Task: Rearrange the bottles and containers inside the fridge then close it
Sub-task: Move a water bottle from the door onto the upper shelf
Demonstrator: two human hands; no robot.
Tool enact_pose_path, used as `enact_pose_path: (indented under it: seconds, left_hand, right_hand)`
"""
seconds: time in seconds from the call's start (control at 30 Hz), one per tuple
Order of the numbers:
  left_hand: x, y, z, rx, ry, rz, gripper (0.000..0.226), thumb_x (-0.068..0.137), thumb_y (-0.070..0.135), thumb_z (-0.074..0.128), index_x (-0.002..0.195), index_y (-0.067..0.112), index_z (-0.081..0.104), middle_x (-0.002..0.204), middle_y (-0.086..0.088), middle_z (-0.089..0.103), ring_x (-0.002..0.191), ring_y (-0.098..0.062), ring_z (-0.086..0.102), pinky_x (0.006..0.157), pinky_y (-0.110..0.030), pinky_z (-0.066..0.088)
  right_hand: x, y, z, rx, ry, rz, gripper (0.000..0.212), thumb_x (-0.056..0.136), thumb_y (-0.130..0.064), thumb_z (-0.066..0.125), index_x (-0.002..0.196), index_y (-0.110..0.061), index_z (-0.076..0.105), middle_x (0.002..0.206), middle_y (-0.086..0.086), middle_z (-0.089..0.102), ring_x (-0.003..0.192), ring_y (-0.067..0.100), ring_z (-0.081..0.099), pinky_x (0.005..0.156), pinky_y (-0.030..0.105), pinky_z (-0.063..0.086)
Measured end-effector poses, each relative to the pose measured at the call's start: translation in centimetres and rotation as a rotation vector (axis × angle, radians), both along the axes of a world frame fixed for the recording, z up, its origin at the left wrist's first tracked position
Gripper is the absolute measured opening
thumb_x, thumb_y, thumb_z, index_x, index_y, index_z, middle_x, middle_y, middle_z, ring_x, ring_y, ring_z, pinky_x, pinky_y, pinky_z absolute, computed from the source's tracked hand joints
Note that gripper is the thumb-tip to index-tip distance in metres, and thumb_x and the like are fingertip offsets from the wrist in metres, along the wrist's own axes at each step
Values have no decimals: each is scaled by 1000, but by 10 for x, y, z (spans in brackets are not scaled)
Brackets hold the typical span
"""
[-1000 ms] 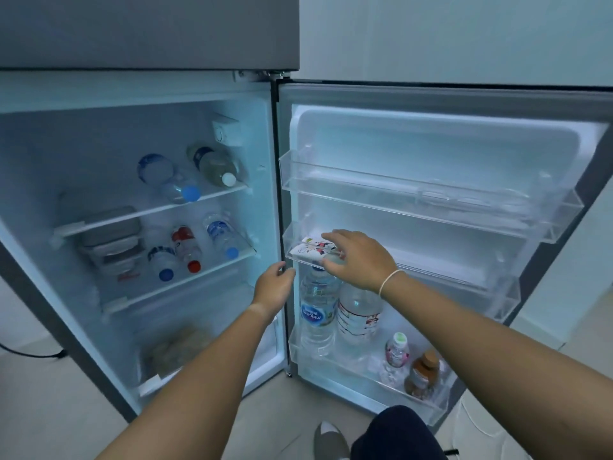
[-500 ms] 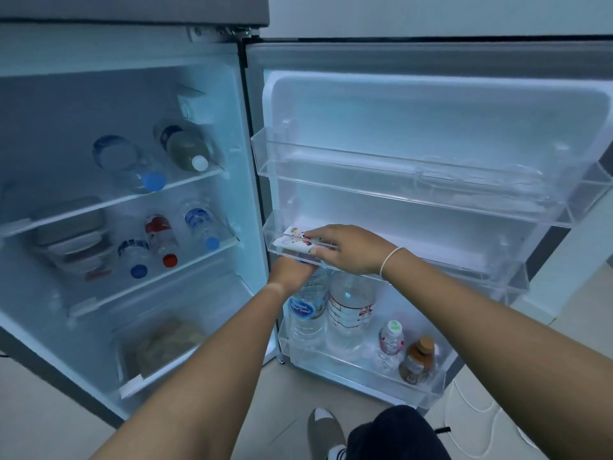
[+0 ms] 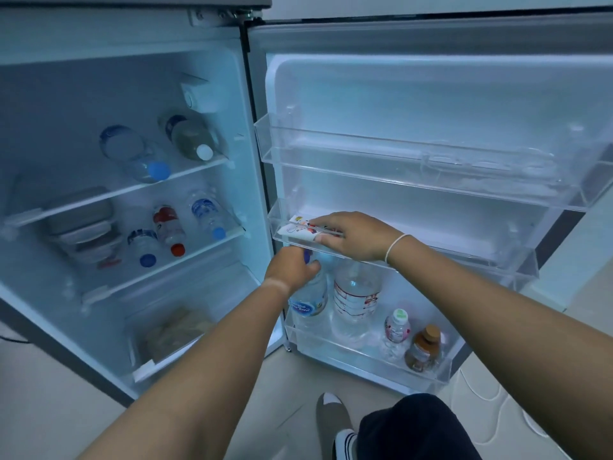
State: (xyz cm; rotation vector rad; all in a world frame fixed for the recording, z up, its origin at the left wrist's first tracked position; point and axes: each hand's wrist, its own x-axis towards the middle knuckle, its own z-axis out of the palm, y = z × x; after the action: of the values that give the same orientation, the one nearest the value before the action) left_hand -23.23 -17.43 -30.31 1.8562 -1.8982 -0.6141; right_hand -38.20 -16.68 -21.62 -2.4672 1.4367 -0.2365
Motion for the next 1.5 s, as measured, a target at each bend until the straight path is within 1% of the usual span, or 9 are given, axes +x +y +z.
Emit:
enact_pose_path:
  seconds: [0.07,0.2,0.3,0.43,0.57,0.87,1.03,1.27,1.5]
  left_hand:
    - [6,2,10,45,-115,-31,15,80,28,60,81,13,59,90,-7,63,85,-27,56,70,-28,43]
    - [5,8,27,155,-505,-120,48,79,37,63,118,11,57,122,-9,61,112,-27,59,86,-33,48]
    - [-2,18,27,273,-807,-195,63,77,39,66,131,13,45,126,-4,58,113,-26,60,78,-32,48]
    - [-10,28,19,245,-1228,-251,61,79,24,64,134,12,41,115,-1,63,84,-24,65,67,-29,49]
    - [-21,35,-1,196,-1468,-404,59,83,20,62,135,5,38,129,-10,52,105,-35,62,81,-38,55]
    - [-21,27,-11,235,-1389,-370,67,75,19,69,134,10,38,128,-8,51,108,-39,60,71,-52,55]
    - [-13,25,-13,199,-1339,-400,60,77,25,60,131,12,36,120,-11,54,103,-35,61,75,-46,56]
    - [16,29,-13,325,-959,-223,74,72,45,67,134,18,39,122,-5,58,110,-28,59,84,-36,53]
    - [68,56,-6,490,-396,106,86,57,55,71,133,25,46,135,0,54,123,-23,52,94,-31,42]
  right_hand:
    - [0,1,1,-6,6,-3,44,96,-38,43,139,-28,45,143,2,50,129,23,46,104,33,36]
    - [1,3,2,-10,25,-6,43,97,-38,42,139,-28,44,145,2,48,130,23,45,104,33,36]
    - [0,3,3,-6,25,-9,43,97,-38,41,139,-28,44,146,1,47,131,23,44,105,34,36]
    - [0,3,2,0,23,-12,44,97,-40,41,140,-29,44,147,0,46,132,23,43,107,36,37]
    - [0,0,1,4,15,-15,44,97,-41,41,140,-30,44,146,0,46,132,22,42,108,37,37]
    - [-2,-3,-2,5,-11,-6,44,96,-41,42,139,-30,45,145,-2,47,131,21,43,107,34,37]
    - [-1,-2,-1,9,-7,-7,45,97,-41,41,140,-29,43,145,1,47,131,22,43,106,35,37]
    - [0,0,0,12,-6,-4,44,97,-40,41,140,-29,43,145,1,47,131,23,43,106,36,37]
    - [-1,2,2,12,-8,-7,43,97,-40,41,139,-30,45,146,0,46,132,22,43,105,34,35]
